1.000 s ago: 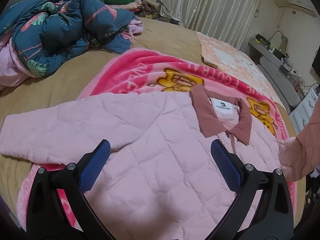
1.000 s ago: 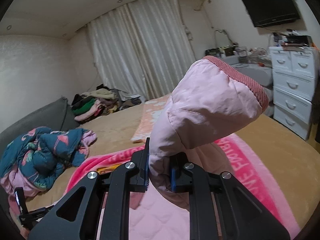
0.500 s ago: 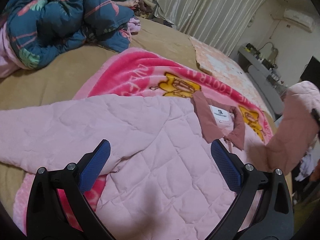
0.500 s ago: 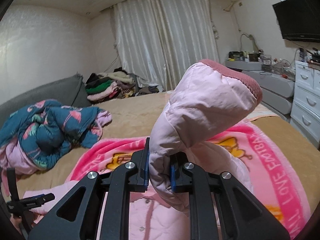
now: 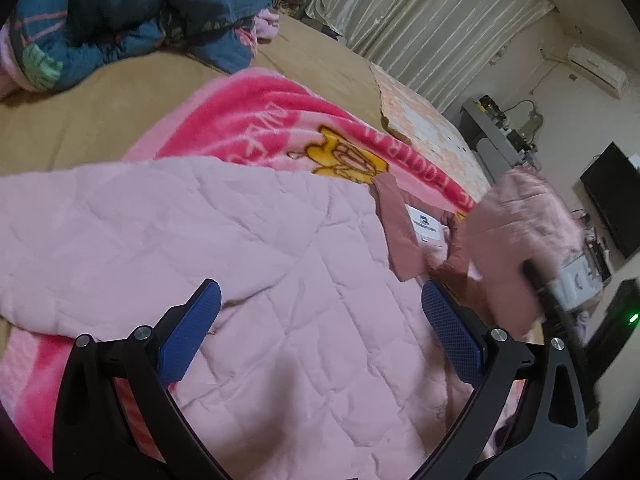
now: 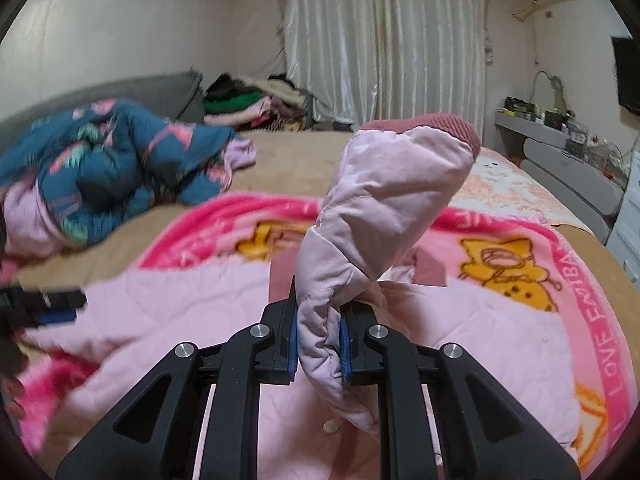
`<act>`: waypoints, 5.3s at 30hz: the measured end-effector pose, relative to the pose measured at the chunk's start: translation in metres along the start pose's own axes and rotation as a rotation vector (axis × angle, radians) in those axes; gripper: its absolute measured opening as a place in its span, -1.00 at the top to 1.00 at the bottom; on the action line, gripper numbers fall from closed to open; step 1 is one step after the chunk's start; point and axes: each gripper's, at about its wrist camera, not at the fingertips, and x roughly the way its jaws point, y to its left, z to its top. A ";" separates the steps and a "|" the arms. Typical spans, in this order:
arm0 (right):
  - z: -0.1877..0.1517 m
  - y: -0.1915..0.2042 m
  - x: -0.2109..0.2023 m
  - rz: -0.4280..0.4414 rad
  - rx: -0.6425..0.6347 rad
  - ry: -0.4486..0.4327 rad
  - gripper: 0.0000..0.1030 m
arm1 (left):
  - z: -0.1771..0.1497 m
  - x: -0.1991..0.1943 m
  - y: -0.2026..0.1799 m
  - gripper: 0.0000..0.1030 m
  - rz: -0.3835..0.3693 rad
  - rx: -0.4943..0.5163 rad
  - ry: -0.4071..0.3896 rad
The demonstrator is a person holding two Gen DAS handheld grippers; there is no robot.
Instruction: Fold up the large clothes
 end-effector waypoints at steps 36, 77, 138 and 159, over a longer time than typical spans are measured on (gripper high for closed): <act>-0.063 -0.098 -0.027 -0.068 0.133 0.195 -0.43 | -0.048 0.089 -0.022 0.68 -0.243 -0.037 0.140; -0.065 -0.087 -0.068 0.033 0.245 0.187 -0.92 | -0.056 -0.008 -0.030 -0.82 0.182 0.140 -0.020; -0.014 0.265 0.006 0.481 -0.207 0.289 -0.92 | -0.032 -0.112 0.248 -0.82 0.578 -0.667 -0.167; -0.052 0.154 -0.011 0.356 0.088 0.291 -0.92 | -0.016 -0.141 0.289 0.63 0.576 -0.554 -0.331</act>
